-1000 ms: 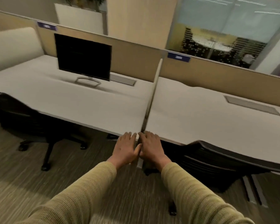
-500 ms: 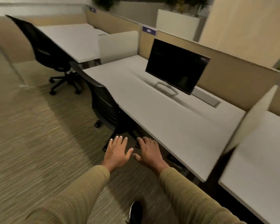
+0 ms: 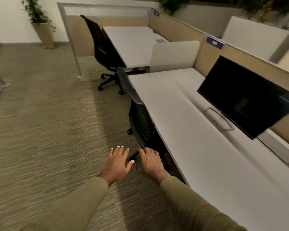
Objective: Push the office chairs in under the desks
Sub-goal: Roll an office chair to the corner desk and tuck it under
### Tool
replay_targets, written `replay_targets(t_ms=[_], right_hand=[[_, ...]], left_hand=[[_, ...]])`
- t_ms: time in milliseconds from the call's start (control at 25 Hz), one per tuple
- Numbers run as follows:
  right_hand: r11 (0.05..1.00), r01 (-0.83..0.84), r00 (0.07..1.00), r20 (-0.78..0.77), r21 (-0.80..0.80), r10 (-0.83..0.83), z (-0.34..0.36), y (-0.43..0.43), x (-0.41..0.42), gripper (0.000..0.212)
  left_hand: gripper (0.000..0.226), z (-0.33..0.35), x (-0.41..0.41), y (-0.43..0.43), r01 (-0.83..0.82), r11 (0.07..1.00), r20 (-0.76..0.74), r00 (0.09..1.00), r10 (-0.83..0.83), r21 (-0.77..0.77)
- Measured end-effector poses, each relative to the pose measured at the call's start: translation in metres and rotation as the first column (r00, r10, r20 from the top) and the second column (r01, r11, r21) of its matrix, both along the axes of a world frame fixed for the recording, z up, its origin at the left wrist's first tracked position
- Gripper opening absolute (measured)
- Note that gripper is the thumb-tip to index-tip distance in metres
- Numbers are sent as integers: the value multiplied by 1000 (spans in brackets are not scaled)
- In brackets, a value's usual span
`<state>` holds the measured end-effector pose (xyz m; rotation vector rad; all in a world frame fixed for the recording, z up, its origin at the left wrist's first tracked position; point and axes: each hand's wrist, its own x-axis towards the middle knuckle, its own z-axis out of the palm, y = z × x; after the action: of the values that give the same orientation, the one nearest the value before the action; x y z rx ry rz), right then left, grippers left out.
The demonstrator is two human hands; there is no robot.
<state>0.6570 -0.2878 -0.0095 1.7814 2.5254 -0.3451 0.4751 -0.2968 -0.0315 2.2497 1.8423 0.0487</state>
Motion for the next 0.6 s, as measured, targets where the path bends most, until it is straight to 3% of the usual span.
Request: replay_targets(t_ms=[320,600], right_hand=[[968,-246,967,64,-43,249,-5,95,-111,71],[964,-266,962,64,-30,267,0,205,-242,72]], left_hand=[[73,-10,-100,59,-232,973,-14,973,232,-14],[73,-11,-229,152,-255,967,-42,966,254,-10]])
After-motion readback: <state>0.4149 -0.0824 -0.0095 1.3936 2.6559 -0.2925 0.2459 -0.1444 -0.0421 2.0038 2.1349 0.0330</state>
